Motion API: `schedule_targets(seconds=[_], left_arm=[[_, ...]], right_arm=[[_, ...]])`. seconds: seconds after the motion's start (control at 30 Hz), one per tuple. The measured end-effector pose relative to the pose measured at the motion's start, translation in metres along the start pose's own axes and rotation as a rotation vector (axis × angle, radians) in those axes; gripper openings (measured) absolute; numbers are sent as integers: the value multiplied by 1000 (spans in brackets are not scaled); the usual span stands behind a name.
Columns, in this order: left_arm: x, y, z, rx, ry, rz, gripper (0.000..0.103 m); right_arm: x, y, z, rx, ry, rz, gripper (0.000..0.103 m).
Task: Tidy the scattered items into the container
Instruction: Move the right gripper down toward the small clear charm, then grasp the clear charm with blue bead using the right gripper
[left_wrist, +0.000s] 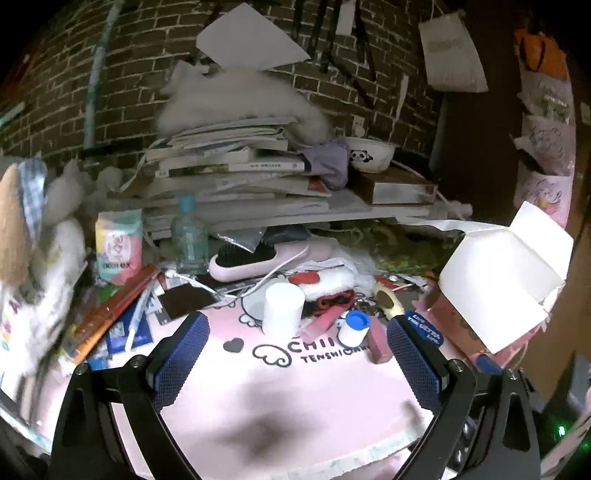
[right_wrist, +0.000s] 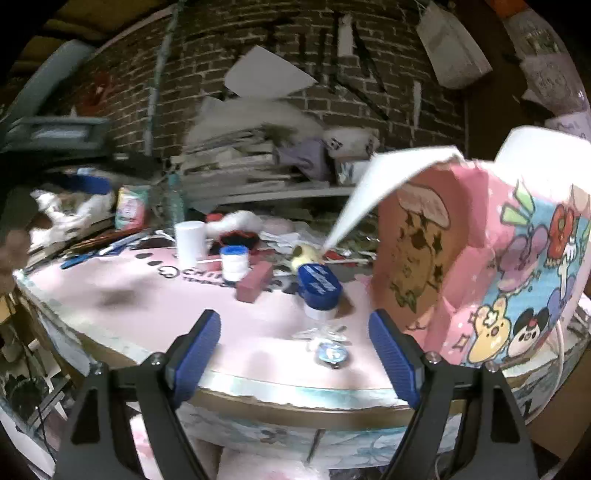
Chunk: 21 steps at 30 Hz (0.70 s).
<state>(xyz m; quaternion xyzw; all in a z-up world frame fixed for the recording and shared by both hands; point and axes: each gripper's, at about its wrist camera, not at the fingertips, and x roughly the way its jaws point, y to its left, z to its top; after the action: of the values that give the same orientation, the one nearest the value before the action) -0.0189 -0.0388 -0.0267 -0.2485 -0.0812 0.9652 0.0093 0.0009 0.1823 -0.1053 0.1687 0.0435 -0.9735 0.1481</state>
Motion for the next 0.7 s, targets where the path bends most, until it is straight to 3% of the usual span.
schedule_targets(seconds=[0.07,0.23,0.37,0.47,0.7], left_arm=[[-1,0,-4,0,-1,-16,97],[1,0,-11,3,2,-29,97],[5,0,-17,-11,14,-42,97],[6,0,-20,-20,22,-46,97],[6,5,-21,-36,27,-43,97]], right_arm=[[6,-5,-1,25,20,1,77],[20,-16,-7,85,83,41,53],[19,-17,-10,92,76,55,40],[18,-18,-11,95,77,86,22],[18,-4,-10,89,77,154,20]])
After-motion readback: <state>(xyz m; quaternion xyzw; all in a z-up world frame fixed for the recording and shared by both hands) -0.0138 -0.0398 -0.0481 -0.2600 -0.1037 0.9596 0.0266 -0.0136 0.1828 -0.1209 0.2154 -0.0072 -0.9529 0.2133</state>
